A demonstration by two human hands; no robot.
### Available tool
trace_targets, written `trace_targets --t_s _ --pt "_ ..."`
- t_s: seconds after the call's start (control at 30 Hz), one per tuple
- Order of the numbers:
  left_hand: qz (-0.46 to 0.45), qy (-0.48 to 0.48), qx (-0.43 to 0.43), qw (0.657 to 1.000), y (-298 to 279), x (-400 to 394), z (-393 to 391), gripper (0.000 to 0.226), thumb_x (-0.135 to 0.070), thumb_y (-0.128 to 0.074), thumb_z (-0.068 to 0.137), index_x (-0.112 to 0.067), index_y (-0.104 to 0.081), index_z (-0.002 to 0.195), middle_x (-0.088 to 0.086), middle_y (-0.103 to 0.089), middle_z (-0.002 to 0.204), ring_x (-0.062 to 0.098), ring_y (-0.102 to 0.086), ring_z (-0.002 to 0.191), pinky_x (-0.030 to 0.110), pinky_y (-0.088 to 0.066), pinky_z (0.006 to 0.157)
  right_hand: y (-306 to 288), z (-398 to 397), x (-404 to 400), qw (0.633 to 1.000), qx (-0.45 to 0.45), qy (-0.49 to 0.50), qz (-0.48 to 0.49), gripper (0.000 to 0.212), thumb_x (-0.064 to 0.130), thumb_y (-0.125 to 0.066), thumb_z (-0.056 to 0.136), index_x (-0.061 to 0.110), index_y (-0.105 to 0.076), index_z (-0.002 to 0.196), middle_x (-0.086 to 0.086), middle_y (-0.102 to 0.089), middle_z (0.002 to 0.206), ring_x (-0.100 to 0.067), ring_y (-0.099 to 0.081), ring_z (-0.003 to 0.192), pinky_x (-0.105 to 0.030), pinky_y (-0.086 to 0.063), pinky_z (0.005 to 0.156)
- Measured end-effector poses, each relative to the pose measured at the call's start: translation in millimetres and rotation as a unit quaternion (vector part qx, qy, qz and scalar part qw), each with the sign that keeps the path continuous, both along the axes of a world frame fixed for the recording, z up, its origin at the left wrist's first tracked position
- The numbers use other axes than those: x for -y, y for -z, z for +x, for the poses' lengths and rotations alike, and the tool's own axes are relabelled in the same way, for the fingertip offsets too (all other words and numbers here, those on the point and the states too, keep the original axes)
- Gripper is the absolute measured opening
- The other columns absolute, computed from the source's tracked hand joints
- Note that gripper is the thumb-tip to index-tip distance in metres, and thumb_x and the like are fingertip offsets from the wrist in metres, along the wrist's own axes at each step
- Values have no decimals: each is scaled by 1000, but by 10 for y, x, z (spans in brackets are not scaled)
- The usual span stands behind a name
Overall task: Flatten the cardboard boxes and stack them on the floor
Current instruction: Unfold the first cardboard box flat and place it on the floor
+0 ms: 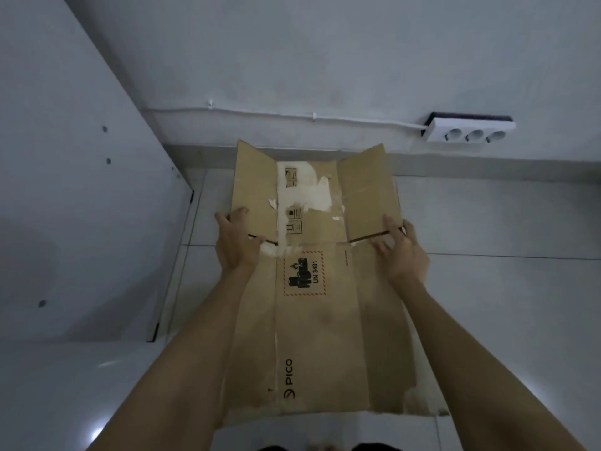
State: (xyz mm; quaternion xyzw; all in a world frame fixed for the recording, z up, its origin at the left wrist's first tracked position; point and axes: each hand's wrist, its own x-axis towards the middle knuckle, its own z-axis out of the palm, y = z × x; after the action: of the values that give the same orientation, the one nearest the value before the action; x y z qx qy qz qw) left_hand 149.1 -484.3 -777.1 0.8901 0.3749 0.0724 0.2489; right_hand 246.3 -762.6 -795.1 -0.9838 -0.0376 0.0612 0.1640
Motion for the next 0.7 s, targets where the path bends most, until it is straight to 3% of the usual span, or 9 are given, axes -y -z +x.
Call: trace_targets --t_s 0.23,0.33,0.4,0.47,0.57,0.63,0.7 --pt "22 34 8 999 1022 -8 234 57 -13 -75 80 -16 -46 129 11 -36 126 26 -58 96 35 -53 78 1021 223 -54 1000 5 -9 3 51 39 -50 96 34 -33 144 2 -32 147 -30 -62 80 -30 -42 60" --pt "38 43 -20 998 1217 -48 310 53 -13 -69 84 -14 -45 132 14 -33 133 29 -50 110 39 -47 89 1259 213 -65 999 -42 19 -24 52 34 -43 99 30 -25 148 -5 -19 154 -33 -59 96 -36 -44 67" --pt "68 49 -81 993 1341 -76 282 55 -25 -62 90 -15 -39 138 19 -20 148 35 -34 130 45 -32 105 1393 99 -58 993 -81 30 -76 56 42 -36 99 28 -15 150 -8 1 160 -39 -41 127 -50 -43 90" --pt "80 88 -139 983 1484 -62 181 69 -49 -52 92 -20 -26 148 17 0 158 37 -8 144 54 -13 114 1553 -133 -68 985 -101 -25 -136 67 57 -21 97 28 3 153 -8 18 160 -40 -5 146 -64 -17 109" --pt "66 198 -198 958 1712 130 -5 95 -79 -39 79 -29 -8 153 11 15 160 39 10 146 64 1 111 1716 -517 -162 980 -100 -120 -124 74 67 5 87 31 25 148 0 30 156 -33 20 145 -71 6 108" --pt "40 229 -231 945 1807 270 -55 106 -89 -30 71 -34 14 151 9 29 156 39 24 143 69 8 107 1771 -580 -210 981 -94 -121 -120 76 70 11 82 33 30 145 4 32 155 -31 24 144 -73 8 106" --pt "26 221 -238 945 1859 291 -5 108 -90 -29 69 -37 23 148 8 37 153 38 31 141 70 12 105 1801 -505 -249 981 -83 -116 -129 75 71 9 83 34 29 145 5 30 156 -31 23 145 -75 5 104"
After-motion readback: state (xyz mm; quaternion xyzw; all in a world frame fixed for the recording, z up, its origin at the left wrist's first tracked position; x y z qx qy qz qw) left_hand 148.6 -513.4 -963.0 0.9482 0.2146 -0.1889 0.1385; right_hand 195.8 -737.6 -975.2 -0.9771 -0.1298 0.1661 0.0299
